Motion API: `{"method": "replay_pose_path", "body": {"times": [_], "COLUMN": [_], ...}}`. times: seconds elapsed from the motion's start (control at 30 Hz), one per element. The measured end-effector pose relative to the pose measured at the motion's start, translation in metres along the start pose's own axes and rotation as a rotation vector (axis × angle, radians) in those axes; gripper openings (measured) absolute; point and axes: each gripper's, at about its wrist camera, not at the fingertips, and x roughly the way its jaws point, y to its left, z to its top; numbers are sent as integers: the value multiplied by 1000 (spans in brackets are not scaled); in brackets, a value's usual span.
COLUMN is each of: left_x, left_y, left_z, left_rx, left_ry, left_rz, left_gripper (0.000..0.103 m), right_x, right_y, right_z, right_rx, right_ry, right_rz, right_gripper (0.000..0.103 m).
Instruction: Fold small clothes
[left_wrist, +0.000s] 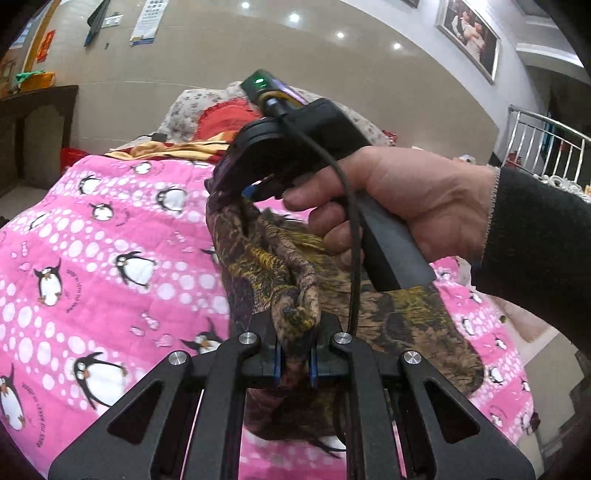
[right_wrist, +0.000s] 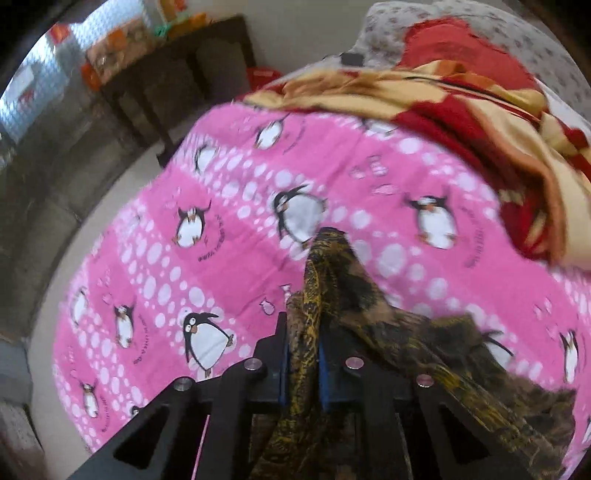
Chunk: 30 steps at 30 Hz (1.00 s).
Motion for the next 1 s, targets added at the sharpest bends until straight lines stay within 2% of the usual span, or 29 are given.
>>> {"method": "replay_pose_path", "body": {"times": [0.17,0.47,0.77,1.0], "left_x": [1,23,49,74], "left_y": [-34,-115,-198,-223], "left_z": [0,-12,-34,-53], "left_rx": [26,113,193,192], "left_ry": [24,121,215,289], "left_rz": [-55,-201,-323,-340], "left_gripper": [9,9,9,9], "right_x": [-49,-120,-163,-174], "right_y": [-40,-130,-202,-240], "right_z": [-26,-106,-167,-200], "right_rx": [83,202,255,295], "right_ry": [-63,-100,-83,-78], "right_rz": [2,-72,-140,-161], "right_gripper": [10,10,10,10]}}
